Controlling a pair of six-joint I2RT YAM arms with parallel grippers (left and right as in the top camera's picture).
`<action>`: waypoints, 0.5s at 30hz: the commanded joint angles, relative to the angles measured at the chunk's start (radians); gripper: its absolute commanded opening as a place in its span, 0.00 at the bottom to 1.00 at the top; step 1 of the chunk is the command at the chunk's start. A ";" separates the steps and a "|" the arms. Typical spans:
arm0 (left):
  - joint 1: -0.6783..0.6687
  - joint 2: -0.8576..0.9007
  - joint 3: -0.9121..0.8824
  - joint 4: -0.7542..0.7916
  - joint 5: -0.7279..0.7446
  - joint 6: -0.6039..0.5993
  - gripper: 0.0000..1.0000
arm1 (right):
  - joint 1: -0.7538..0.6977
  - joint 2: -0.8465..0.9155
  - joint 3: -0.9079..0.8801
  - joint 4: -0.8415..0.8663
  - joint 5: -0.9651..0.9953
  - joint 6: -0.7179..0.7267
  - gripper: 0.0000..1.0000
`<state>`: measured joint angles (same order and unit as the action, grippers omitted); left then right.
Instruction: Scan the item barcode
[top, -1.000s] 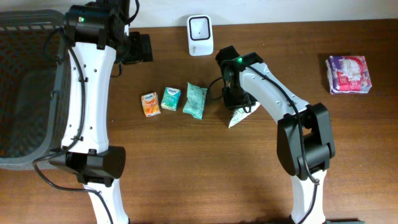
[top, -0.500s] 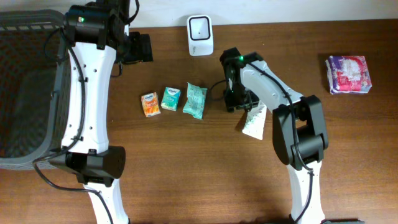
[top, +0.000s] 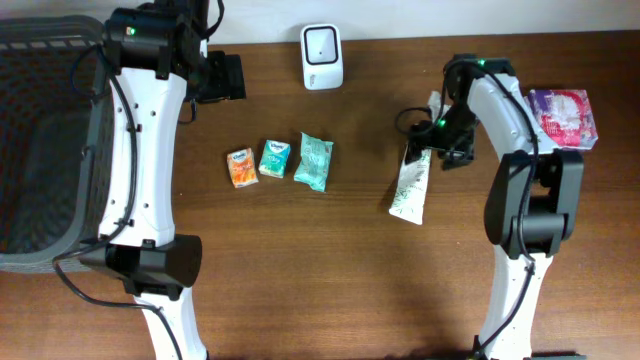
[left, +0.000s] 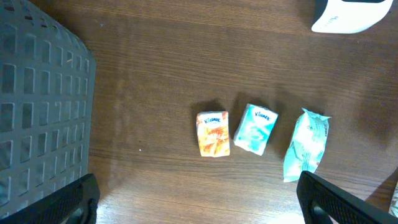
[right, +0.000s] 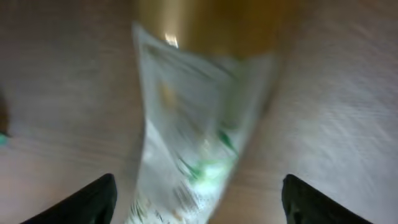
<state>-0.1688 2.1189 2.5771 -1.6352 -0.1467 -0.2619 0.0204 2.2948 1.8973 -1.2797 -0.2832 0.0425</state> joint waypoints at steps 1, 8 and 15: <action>0.001 -0.008 0.011 0.002 0.000 -0.006 0.99 | 0.028 0.001 -0.084 0.077 -0.054 0.000 0.53; 0.001 -0.008 0.011 0.002 0.000 -0.006 0.99 | 0.102 0.000 0.072 0.146 -0.057 0.098 0.04; 0.001 -0.008 0.011 0.002 0.000 -0.006 0.99 | 0.221 0.003 0.253 0.725 -0.038 0.380 0.04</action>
<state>-0.1688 2.1189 2.5771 -1.6348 -0.1463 -0.2619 0.2150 2.3131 2.1143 -0.6754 -0.3187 0.2687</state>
